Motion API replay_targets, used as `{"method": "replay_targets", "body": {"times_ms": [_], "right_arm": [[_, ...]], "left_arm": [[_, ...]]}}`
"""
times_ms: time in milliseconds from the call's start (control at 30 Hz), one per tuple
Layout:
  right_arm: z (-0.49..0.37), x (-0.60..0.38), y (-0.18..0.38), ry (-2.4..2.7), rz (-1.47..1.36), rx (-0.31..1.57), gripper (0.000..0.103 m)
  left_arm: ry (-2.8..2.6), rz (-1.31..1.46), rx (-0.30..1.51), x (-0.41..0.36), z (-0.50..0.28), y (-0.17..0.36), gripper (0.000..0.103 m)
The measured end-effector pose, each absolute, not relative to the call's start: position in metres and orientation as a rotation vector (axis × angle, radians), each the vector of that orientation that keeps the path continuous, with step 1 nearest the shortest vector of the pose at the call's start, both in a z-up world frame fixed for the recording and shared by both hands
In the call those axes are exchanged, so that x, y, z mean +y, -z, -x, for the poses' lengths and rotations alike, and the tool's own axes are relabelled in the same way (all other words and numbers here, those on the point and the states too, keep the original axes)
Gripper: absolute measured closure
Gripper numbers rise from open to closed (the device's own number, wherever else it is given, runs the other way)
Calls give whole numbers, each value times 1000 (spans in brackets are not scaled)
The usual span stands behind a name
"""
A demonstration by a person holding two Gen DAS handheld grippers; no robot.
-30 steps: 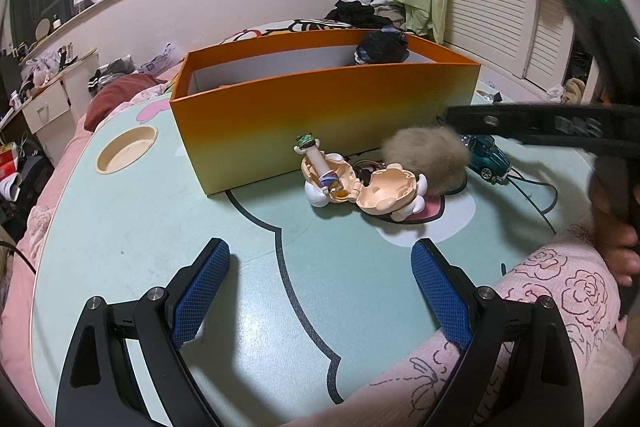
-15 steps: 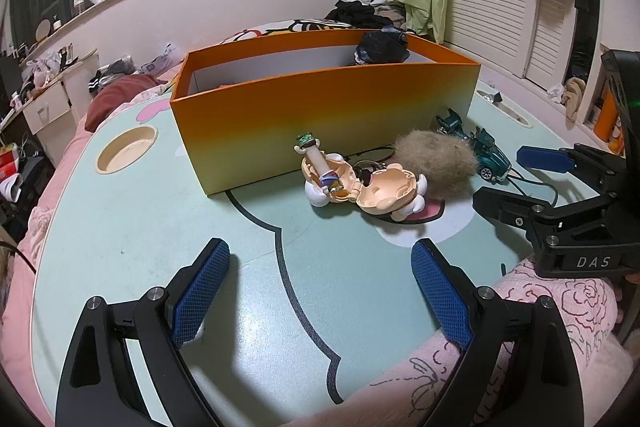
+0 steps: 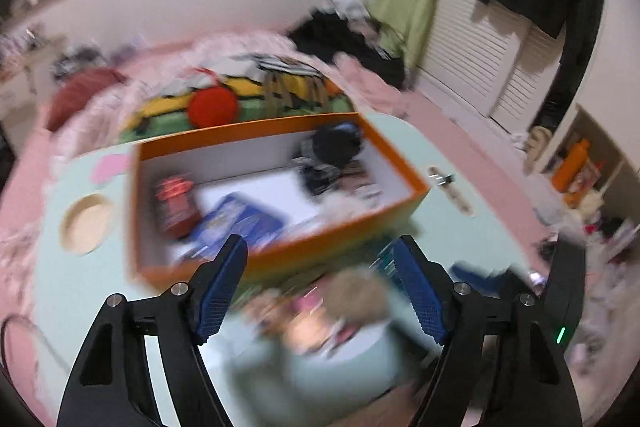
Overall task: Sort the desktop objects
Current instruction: 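Reach into the box and grasp the black lace cloth with the left gripper, then lift the black cloth out and drop it beside the figurine with the left gripper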
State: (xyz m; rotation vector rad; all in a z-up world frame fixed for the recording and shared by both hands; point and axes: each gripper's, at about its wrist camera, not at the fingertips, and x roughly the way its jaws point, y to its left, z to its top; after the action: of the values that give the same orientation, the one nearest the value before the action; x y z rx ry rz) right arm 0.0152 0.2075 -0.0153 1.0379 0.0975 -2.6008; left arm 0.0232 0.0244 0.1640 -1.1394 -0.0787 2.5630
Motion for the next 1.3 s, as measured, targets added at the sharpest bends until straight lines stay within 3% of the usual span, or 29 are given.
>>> {"method": "replay_targets", "body": {"times_ms": [167, 300, 367, 500, 767, 867, 1033, 1233, 1300], "right_arm": [[-15, 208, 16, 2598, -1034, 98, 10], [-14, 208, 16, 2593, -1030, 96, 10], [-15, 209, 16, 2592, -1028, 95, 10], [-14, 209, 16, 2590, -1026, 94, 10], [-15, 208, 17, 2590, -1026, 94, 10], [-15, 208, 17, 2590, -1026, 95, 10], [-14, 209, 16, 2591, -1026, 97, 10], [-13, 210, 14, 2589, -1024, 97, 10], [-13, 209, 13, 2587, -1024, 96, 10]], "left_arm": [[-2579, 1277, 30, 77, 50, -161, 27], [-2620, 1391, 281, 111, 90, -140, 28], [-2622, 1477, 241, 106, 105, -124, 62], [-2589, 1431, 57, 83, 102, -127, 73], [-2555, 991, -200, 7, -18, -208, 73], [-2533, 922, -250, -17, -61, -214, 73], [-2653, 1035, -256, -73, -102, -173, 73], [-2571, 1196, -349, -67, -61, -110, 72], [-2581, 1134, -344, -54, -62, -110, 65]]}}
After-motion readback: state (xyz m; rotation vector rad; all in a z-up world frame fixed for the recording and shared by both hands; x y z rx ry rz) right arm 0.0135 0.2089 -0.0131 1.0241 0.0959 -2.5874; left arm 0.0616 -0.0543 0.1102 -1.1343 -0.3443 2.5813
